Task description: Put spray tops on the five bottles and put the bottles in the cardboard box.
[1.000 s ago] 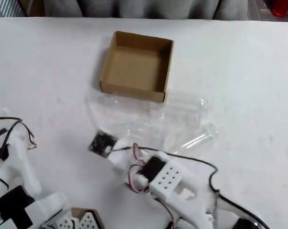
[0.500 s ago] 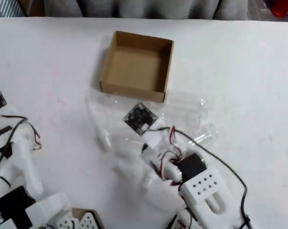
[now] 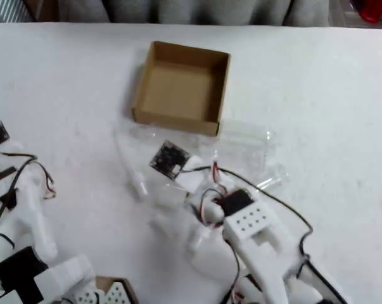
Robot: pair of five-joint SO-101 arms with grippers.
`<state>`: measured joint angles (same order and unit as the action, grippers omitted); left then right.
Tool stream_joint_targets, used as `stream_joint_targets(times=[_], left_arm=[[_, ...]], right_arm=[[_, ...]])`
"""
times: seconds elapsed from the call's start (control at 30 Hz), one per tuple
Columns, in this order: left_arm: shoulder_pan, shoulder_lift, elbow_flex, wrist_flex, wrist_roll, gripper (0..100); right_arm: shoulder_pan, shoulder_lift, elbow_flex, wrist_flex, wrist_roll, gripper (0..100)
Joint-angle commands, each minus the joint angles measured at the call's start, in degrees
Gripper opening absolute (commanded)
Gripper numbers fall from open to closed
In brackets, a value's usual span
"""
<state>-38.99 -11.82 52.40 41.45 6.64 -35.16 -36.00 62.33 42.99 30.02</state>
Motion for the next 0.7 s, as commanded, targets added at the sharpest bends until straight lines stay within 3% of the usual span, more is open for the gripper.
stream_joint_targets(times=[0.0, 0.13, 0.4, 0.6, 0.67], left_arm=[[0.7, -3.1, -1.2, 0.4, -0.6, 3], [0.7, -3.1, -1.2, 0.4, -0.6, 3], [0.7, -3.0, -1.1, 0.4, -0.6, 3], [0.7, -2.8, -1.2, 0.4, -0.6, 3], [0.7, -2.8, -1.2, 0.4, -0.6, 3]], right_arm=[[0.7, 5.0, -4.8, -1.5, 0.8, 21.1], [1.1, 11.8, -7.1, -4.6, 0.9, 25.5], [0.4, 21.1, -12.4, -5.8, 0.7, 25.0], [-0.5, 25.7, -17.6, -5.2, -4.0, 0.5], [-0.7, 26.3, -20.3, -2.4, -8.2, 4.3]])
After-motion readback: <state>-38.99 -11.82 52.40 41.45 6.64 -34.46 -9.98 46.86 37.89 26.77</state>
